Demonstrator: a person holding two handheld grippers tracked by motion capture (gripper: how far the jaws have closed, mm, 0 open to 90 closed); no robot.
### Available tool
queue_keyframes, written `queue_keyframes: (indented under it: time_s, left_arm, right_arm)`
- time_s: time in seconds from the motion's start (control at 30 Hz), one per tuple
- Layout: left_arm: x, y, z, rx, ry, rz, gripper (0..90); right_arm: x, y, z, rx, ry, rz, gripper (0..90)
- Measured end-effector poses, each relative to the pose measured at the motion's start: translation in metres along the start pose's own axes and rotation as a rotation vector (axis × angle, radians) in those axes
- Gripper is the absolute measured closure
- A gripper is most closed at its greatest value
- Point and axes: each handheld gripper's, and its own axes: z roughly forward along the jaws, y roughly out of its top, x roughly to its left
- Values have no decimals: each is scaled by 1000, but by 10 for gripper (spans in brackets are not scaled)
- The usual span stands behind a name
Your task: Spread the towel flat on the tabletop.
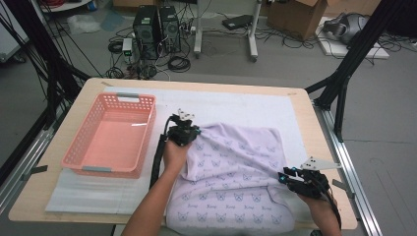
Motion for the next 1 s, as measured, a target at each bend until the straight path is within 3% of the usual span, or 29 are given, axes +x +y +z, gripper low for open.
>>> queue_keyframes:
  time_s: [0.03,0.1,0.17,0.23,0.3,0.4,0.47,0.57,0.63,0.67,0.73,0.77,0.8,0.83,0.87,0.93,1.0]
  left_arm:
    - [4,-1,-1,4,18,-10,708]
    - [9,-3,-3,9,-5,-57,548]
    - [10,-7,-8,-8,-24,-77,500]
    - [8,-8,-10,14,-58,-52,499]
    - [5,-10,-11,39,-89,-37,514]
    - [2,-11,-11,54,-95,-25,547]
    - [1,-15,-12,22,-100,-41,547]
    - [3,-25,-12,32,-111,-59,550]
    - [3,-32,-12,57,-127,-55,549]
    - [2,-35,-12,79,-133,-38,550]
    - [-2,-41,-14,60,-116,21,549]
    - [-4,-41,-15,70,-103,38,586]
    - [-5,-40,-17,79,-101,49,641]
    - [-5,-40,-19,94,-128,42,757]
    - [-6,-40,-22,111,-126,57,846]
    - [-9,-42,-31,111,-121,110,855]
    - [-11,-49,-40,102,-152,100,853]
  right_arm:
    - [1,1,0,0,-1,3,645]
    - [1,2,1,-3,-6,-1,644]
    - [0,2,0,-10,-22,3,638]
    - [-3,3,1,-19,-55,19,621]
    - [-7,5,3,-30,-95,47,609]
    - [-14,9,9,-41,-130,76,588]
    - [-17,13,18,-33,-120,83,570]
    - [-11,19,39,-13,-83,63,548]
    - [-5,21,52,36,-93,24,549]
    - [-4,22,53,25,-100,11,580]
    - [-4,22,52,37,-88,9,679]
    - [-4,22,51,38,-68,10,799]
    - [-4,22,49,40,-62,-5,831]
    - [-3,21,47,52,-68,-12,842]
    - [-2,20,43,62,-66,-16,845]
    - [-3,16,34,79,-72,-22,846]
    - [-2,11,21,92,-74,-11,846]
